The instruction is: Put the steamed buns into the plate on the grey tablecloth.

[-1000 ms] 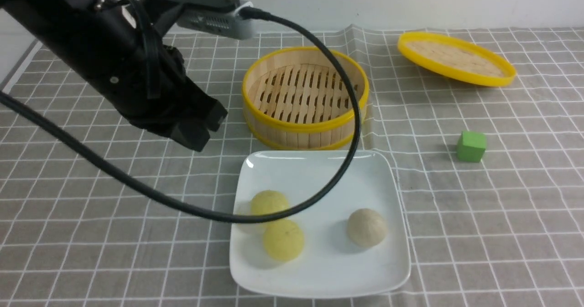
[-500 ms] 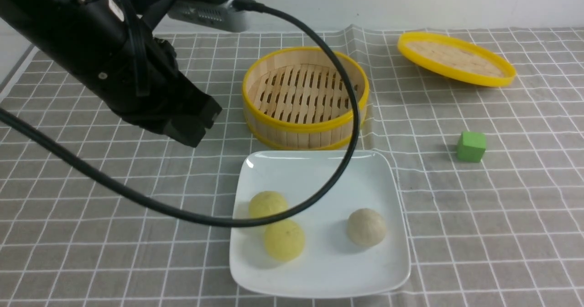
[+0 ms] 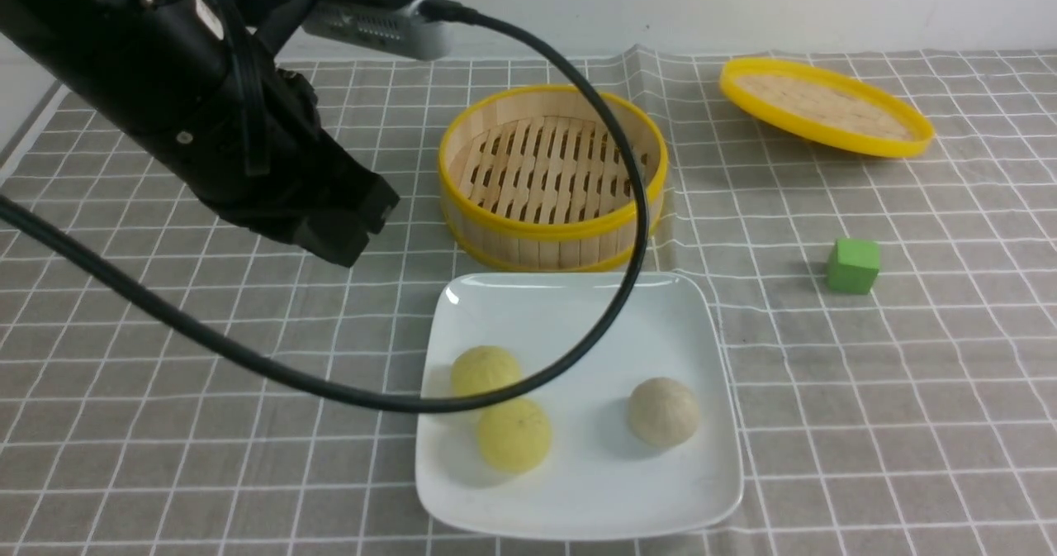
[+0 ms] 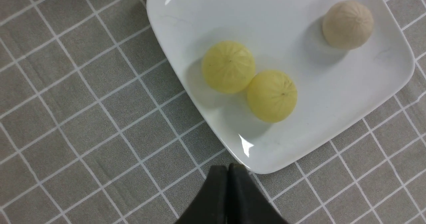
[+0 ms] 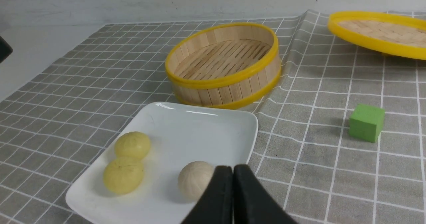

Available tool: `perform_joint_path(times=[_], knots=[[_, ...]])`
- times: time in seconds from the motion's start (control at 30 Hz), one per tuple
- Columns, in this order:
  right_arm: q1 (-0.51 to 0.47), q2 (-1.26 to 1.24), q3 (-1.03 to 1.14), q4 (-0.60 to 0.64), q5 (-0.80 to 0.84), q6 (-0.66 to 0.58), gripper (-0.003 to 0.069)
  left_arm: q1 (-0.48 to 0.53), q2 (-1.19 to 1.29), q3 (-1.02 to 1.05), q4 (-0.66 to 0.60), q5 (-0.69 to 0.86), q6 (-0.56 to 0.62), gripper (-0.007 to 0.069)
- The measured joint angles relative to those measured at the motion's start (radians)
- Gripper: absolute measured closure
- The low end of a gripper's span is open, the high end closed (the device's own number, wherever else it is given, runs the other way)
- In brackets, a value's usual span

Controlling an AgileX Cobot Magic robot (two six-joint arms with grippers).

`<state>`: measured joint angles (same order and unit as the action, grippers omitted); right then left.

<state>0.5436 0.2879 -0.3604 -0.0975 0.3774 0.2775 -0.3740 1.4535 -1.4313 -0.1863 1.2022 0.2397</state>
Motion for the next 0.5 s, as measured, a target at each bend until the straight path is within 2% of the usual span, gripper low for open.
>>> perform_joint_path(times=[0.2,0.37,0.5], knots=[[-0.106,-0.083,0.142,-0.048,-0.011,0.000,0.0629,0.000,0.000,0.000,0.008,0.028,-0.001,0.0610],[-0.298,-0.217,0.297,-0.108,-0.008,0.000,0.0620,0.000,-0.040,0.001,0.033,0.035,-0.007,0.0608],[-0.390,-0.282,0.371,-0.114,0.000,0.000,0.0615,0.000,-0.116,0.001,0.053,0.037,-0.012,0.0608]])
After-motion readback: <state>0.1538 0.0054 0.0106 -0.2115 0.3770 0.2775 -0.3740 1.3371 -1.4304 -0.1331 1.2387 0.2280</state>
